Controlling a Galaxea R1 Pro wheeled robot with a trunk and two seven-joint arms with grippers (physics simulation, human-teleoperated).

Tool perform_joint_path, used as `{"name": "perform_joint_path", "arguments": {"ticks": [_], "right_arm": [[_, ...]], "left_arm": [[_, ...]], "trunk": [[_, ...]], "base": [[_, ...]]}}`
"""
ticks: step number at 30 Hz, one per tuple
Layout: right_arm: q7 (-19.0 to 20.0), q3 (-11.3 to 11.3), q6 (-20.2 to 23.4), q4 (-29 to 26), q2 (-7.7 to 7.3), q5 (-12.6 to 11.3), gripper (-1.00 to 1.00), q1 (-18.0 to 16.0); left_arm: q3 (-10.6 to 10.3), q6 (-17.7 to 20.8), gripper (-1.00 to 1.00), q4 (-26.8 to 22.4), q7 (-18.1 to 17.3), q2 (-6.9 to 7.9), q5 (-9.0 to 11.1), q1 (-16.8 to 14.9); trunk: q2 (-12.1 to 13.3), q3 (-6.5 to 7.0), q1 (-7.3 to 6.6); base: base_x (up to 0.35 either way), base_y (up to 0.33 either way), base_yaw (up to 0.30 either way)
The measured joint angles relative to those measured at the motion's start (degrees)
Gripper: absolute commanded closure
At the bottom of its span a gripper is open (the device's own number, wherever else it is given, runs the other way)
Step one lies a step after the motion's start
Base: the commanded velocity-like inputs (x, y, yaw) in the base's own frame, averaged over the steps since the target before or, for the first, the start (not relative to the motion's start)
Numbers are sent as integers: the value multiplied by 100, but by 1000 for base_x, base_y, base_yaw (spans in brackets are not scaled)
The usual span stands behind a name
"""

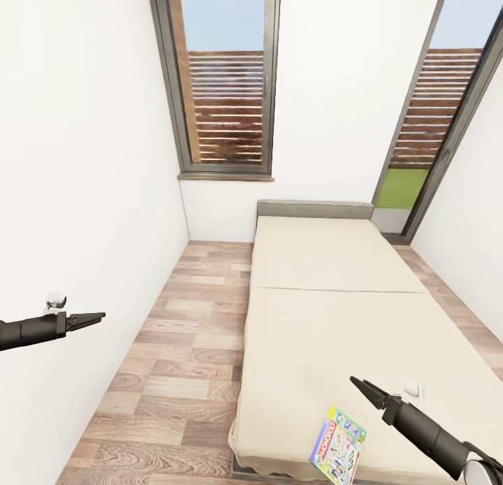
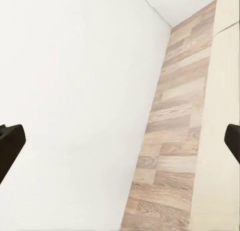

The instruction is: Put all the toys in the child's room - the three board games (two on the bed and one on the table), the two jigsaw puzzles on the table, and the tennis ball on the table - inside the toy box on the table in the child's room.

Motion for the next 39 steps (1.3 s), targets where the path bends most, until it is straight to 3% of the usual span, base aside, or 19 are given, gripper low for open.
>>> {"name": "perform_joint_path", "arguments": {"ticks": [14, 19, 31, 39], "right_arm": [[56, -46, 664, 1360, 20, -125, -100, -390], [45, -48, 750, 1617, 57, -343, -100, -492], [13, -45, 1216, 2139, 69, -863, -100, -625], [-1, -57, 1336, 3054, 77, -983, -100, -929]], "left_arm": [[11, 8, -100, -8, -19, 0, 3, 0], [15, 13, -100, -8, -36, 0, 5, 0], [3, 95, -100, -9, -50, 8, 15, 0], [0, 292, -100, -9, -52, 8, 14, 0]], "trunk": [[0, 0, 0], [0, 0, 0], [-481, -216, 264], [-803, -361, 440]], "base": [[0, 0, 0], [0, 0, 0], [0, 0, 0], [0, 0, 0]]}}
